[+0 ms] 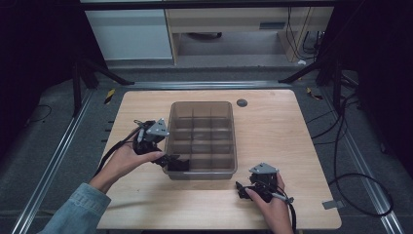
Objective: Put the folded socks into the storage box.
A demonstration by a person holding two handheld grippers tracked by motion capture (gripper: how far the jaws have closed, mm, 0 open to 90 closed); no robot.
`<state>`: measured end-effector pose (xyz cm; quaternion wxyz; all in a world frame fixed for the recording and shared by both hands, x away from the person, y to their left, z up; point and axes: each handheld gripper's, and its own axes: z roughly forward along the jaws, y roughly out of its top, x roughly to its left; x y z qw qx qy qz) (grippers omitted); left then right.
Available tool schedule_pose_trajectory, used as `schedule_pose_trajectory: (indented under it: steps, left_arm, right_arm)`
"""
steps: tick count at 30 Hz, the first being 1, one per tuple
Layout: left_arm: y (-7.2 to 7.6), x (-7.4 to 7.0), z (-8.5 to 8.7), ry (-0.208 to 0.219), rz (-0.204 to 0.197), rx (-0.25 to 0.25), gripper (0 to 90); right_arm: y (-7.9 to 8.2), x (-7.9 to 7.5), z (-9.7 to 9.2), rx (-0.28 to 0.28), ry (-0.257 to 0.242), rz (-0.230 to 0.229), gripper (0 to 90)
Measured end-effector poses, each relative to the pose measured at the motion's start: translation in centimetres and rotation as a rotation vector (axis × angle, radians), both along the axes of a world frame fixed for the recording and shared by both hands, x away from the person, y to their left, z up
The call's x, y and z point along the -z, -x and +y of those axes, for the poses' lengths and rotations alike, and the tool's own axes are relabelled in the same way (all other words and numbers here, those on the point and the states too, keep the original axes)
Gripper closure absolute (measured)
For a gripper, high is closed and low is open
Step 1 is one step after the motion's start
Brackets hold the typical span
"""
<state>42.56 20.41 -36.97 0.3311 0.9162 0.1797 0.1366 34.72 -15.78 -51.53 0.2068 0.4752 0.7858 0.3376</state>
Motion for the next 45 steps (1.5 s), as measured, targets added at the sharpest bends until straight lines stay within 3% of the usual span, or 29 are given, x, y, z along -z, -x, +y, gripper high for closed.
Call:
schedule_pose_trajectory:
  steps: [5, 10, 12, 25, 32, 37, 45]
  left_arm:
    - [0.3, 0.0, 3.2, 0.084, -0.005, -0.068, 4.8]
    - [1.0, 0.9, 5.9, 0.121, -0.006, -0.133, 4.2]
    - [1.0, 1.9, 6.9, 0.101, -0.002, -0.166, 4.3]
    - [2.2, 6.4, 10.5, 0.127, 0.068, -0.259, 4.3]
    - [2.8, 9.0, 10.9, 0.093, 0.096, -0.275, 4.3]
    - [3.0, 10.7, 10.9, 0.046, 0.103, -0.273, 4.2]
    - [1.6, 12.0, 11.5, 0.04, 0.089, -0.354, 4.2]
  right_arm:
    - [0.0, 0.0, 0.0, 0.002, 0.002, 0.001, 1.6]
    - [0.1, 0.0, 0.0, 0.002, 0.001, 0.001, 1.6]
    - [0.1, 0.0, 0.1, 0.004, 0.002, 0.001, 1.6]
    - [0.1, 0.0, 0.1, 0.004, 0.001, 0.001, 1.6]
    - [0.1, 0.0, 0.1, 0.005, 0.001, 0.001, 1.6]
    - [0.1, 0.0, 0.1, 0.005, 0.001, 0.001, 1.6]
    - [0.1, 0.0, 0.1, 0.006, 0.001, 0.001, 1.6]
